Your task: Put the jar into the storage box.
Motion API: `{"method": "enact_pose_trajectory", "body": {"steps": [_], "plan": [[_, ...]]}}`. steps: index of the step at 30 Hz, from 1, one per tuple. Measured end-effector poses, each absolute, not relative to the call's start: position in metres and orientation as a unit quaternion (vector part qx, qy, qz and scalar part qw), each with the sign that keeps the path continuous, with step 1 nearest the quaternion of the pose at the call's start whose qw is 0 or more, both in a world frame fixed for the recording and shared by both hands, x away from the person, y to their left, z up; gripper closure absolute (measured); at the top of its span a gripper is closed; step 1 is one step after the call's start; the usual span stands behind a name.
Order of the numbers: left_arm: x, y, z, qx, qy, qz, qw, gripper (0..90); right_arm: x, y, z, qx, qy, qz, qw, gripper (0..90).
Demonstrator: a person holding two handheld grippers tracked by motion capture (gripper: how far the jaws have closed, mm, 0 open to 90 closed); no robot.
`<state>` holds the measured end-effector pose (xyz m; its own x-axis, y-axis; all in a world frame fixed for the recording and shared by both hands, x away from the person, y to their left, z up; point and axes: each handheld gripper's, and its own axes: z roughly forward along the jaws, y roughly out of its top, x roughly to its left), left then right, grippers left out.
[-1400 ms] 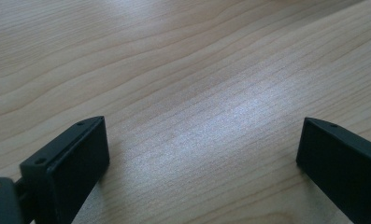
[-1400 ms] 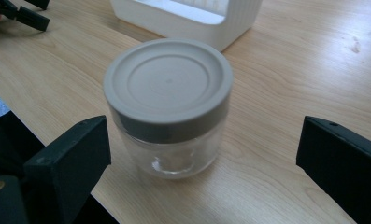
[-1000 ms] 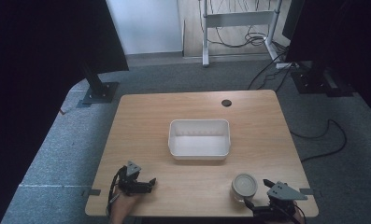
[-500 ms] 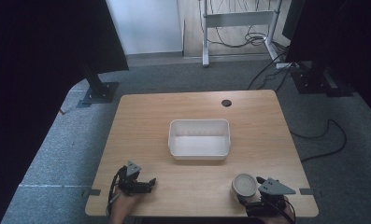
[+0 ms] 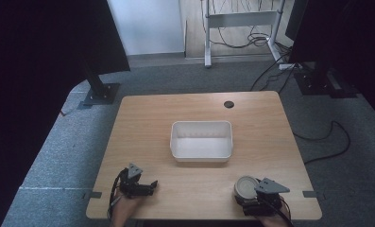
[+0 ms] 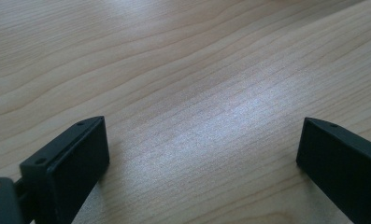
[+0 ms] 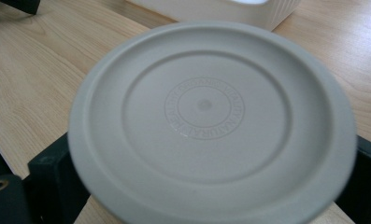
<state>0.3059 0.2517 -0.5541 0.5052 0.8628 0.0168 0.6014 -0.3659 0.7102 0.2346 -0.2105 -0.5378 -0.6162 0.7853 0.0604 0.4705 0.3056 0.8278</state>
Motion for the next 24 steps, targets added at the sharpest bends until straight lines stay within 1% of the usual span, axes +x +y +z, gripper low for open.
{"method": "enact_pose_trajectory", "body": {"steps": [2, 17, 24], "plan": [[0.3059, 0.2517, -0.5541, 0.802, 0.456, 0.198, 0.330, 2.6, 0.2351, -0.2101, -0.5387, 0.397, 0.788, 0.436, 0.178, 7.7], [0.3059, 0.2516, -0.5541, 0.802, 0.456, 0.198, 0.330, 2.6, 0.2305, -0.2056, -0.5358, 0.406, 0.787, 0.420, 0.198, 9.4], [0.3059, 0.2517, -0.5541, 0.802, 0.456, 0.198, 0.330, 2.6, 0.2305, -0.2056, -0.5341, 0.416, 0.781, 0.422, 0.198, 9.5]]}}
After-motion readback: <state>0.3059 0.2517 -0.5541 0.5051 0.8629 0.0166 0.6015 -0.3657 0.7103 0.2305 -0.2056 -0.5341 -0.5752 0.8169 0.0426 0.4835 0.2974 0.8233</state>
